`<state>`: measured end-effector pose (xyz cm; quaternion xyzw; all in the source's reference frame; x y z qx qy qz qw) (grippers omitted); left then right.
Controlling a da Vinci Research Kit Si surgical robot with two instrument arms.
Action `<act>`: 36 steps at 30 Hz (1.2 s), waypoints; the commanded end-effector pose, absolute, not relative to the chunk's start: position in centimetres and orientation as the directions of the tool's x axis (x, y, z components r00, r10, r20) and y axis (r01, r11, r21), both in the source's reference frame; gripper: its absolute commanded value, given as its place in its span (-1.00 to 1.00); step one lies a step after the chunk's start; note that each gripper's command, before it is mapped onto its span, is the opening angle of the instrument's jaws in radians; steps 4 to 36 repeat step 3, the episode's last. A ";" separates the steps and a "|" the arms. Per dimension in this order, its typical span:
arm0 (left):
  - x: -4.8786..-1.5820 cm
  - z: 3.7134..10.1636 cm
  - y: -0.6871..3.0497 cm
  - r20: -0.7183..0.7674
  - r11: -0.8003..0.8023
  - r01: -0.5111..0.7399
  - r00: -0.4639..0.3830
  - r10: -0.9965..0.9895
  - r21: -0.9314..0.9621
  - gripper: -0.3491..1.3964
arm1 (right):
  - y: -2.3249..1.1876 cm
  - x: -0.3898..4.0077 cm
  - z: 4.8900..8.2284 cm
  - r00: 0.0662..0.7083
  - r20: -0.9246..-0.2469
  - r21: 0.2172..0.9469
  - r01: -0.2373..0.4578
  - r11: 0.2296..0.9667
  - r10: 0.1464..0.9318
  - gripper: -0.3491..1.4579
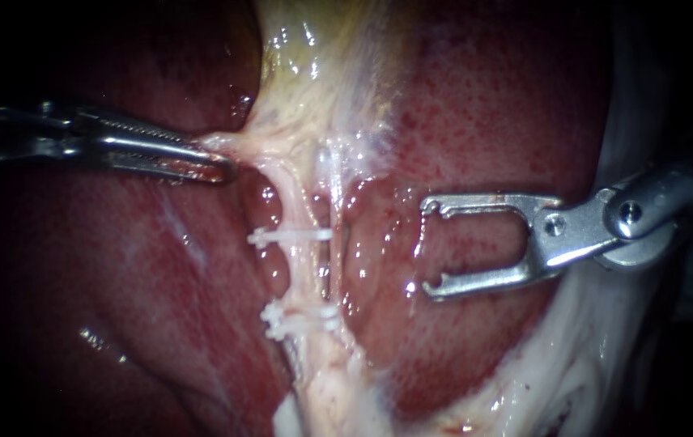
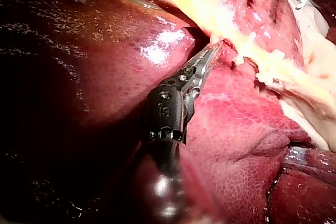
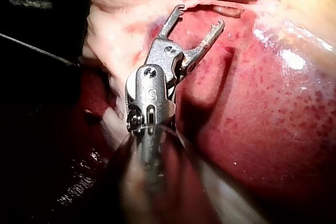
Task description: Going back third clip left tube
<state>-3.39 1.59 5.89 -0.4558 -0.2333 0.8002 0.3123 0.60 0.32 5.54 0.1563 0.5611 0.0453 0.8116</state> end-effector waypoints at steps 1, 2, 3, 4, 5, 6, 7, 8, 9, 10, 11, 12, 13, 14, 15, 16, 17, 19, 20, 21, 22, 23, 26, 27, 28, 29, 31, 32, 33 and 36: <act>-3.38 5.89 1.59 -0.583 -0.696 -0.287 -0.389 0.713 -0.659 -1.00 | 0.32 0.60 5.54 0.366 -0.897 0.304 0.103 0.947 0.248 -0.06; -3.38 5.88 1.58 -0.583 -0.696 -0.287 -0.389 0.713 -0.659 -1.00 | 0.32 0.60 5.54 0.366 -0.897 0.304 0.103 0.947 0.248 -0.06; -3.38 5.88 1.58 -0.583 -0.696 -0.287 -0.389 0.713 -0.659 -1.00 | 0.32 0.60 5.54 0.366 -0.897 0.304 0.103 0.947 0.248 -0.06; -3.38 5.88 1.58 -0.583 -0.696 -0.287 -0.389 0.713 -0.659 -1.00 | 0.32 0.60 5.54 0.366 -0.897 0.304 0.103 0.947 0.248 -0.06; -3.38 5.88 1.58 -0.583 -0.696 -0.287 -0.389 0.713 -0.659 -1.00 | 0.32 0.60 5.54 0.366 -0.897 0.304 0.103 0.947 0.248 -0.06; -3.38 5.88 1.58 -0.583 -0.696 -0.287 -0.389 0.713 -0.659 -1.00 | 0.32 0.60 5.54 0.366 -0.897 0.304 0.103 0.947 0.248 -0.06; -3.38 5.88 1.58 -0.583 -0.696 -0.287 -0.389 0.713 -0.659 -1.00 | 0.32 0.60 5.54 0.366 -0.897 0.304 0.103 0.947 0.248 -0.06; -3.38 5.88 1.58 -0.583 -0.696 -0.287 -0.389 0.713 -0.659 -1.00 | 0.32 0.60 5.54 0.366 -0.897 0.304 0.103 0.947 0.248 -0.06; -3.38 5.88 1.58 -0.583 -0.696 -0.287 -0.389 0.713 -0.659 -1.00 | 0.32 0.60 5.54 0.366 -0.897 0.304 0.103 0.947 0.248 -0.06; -3.38 5.88 1.58 -0.583 -0.696 -0.287 -0.389 0.713 -0.659 -1.00 | 0.32 0.60 5.54 0.366 -0.897 0.304 0.103 0.947 0.248 -0.06; -3.38 5.88 1.58 -0.583 -0.696 -0.287 -0.389 0.713 -0.659 -1.00 | 0.32 0.60 5.54 0.366 -0.897 0.304 0.103 0.947 0.248 -0.06; -3.38 5.88 1.58 -0.583 -0.696 -0.287 -0.389 0.713 -0.659 -1.00 | 0.32 0.60 5.54 0.366 -0.897 0.304 0.103 0.947 0.248 -0.06; -3.38 5.88 1.58 -0.583 -0.696 -0.287 -0.389 0.713 -0.659 -1.00 | 0.32 0.60 5.54 0.366 -0.897 0.304 0.103 0.947 0.248 -0.06; -3.38 5.88 1.58 -0.583 -0.696 -0.287 -0.389 0.713 -0.659 -1.00 | 0.32 0.60 5.54 0.366 -0.897 0.304 0.103 0.947 0.248 -0.06; -3.38 5.88 1.58 -0.583 -0.696 -0.287 -0.389 0.713 -0.659 -1.00 | 0.32 0.60 5.54 0.366 -0.897 0.304 0.103 0.947 0.248 -0.06; -3.38 5.88 1.58 -0.583 -0.696 -0.287 -0.389 0.713 -0.659 -1.00 | 0.32 0.60 5.54 0.366 -0.897 0.304 0.103 0.947 0.248 -0.06; -3.38 5.88 1.58 -0.583 -0.696 -0.287 -0.389 0.713 -0.659 -1.00 | 0.32 0.60 5.54 0.366 -0.897 0.304 0.103 0.947 0.248 -0.06; -3.38 5.88 1.58 -0.583 -0.696 -0.287 -0.389 0.713 -0.659 -1.00 | 0.32 0.60 5.54 0.366 -0.897 0.304 0.103 0.947 0.248 -0.06; -3.38 5.88 1.58 -0.583 -0.696 -0.287 -0.389 0.713 -0.659 -1.00 | 0.32 0.60 5.54 0.366 -0.897 0.304 0.103 0.947 0.248 -0.06; -3.38 5.88 1.58 -0.583 -0.696 -0.287 -0.389 0.713 -0.659 -1.00 | 0.32 0.60 5.54 0.366 -0.897 0.304 0.103 0.947 0.248 -0.06; -3.38 5.88 1.58 -0.583 -0.696 -0.287 -0.389 0.713 -0.659 -1.00 | 0.32 0.60 5.54 0.366 -0.897 0.304 0.103 0.947 0.248 -0.06; -3.38 5.88 1.58 -0.583 -0.696 -0.287 -0.389 0.713 -0.659 -1.00 | 0.32 0.60 5.54 0.366 -0.897 0.304 0.103 0.947 0.248 -0.06; -3.38 5.88 1.58 -0.583 -0.696 -0.287 -0.389 0.713 -0.659 -1.00 | 0.32 0.60 5.54 0.366 -0.897 0.304 0.103 0.947 0.248 -0.06; -3.38 5.88 1.58 -0.583 -0.696 -0.287 -0.389 0.713 -0.659 -1.00 | 0.32 0.60 5.54 0.366 -0.897 0.304 0.103 0.947 0.248 -0.06; -3.38 5.88 1.58 -0.583 -0.696 -0.287 -0.389 0.713 -0.659 -1.00 | 0.32 0.60 5.54 0.366 -0.897 0.304 0.103 0.947 0.248 -0.06; -3.38 5.88 1.58 -0.583 -0.696 -0.287 -0.389 0.713 -0.659 -1.00 | 0.32 0.60 5.54 0.366 -0.897 0.304 0.103 0.947 0.248 -0.06; -3.38 5.88 1.58 -0.583 -0.696 -0.287 -0.389 0.713 -0.659 -1.00 | 0.32 0.60 5.54 0.366 -0.897 0.304 0.103 0.947 0.248 -0.06; -3.38 5.88 1.58 -0.583 -0.696 -0.287 -0.389 0.713 -0.659 -1.00 | 0.32 0.60 5.54 0.366 -0.897 0.304 0.103 0.947 0.248 -0.06; -3.38 5.88 1.58 -0.583 -0.696 -0.287 -0.389 0.713 -0.659 -1.00 | 0.32 0.60 5.54 0.366 -0.897 0.304 0.103 0.947 0.248 -0.06; -3.38 5.88 1.58 -0.583 -0.696 -0.287 -0.389 0.713 -0.659 -1.00 | 0.32 0.60 5.54 0.366 -0.897 0.304 0.103 0.947 0.248 -0.06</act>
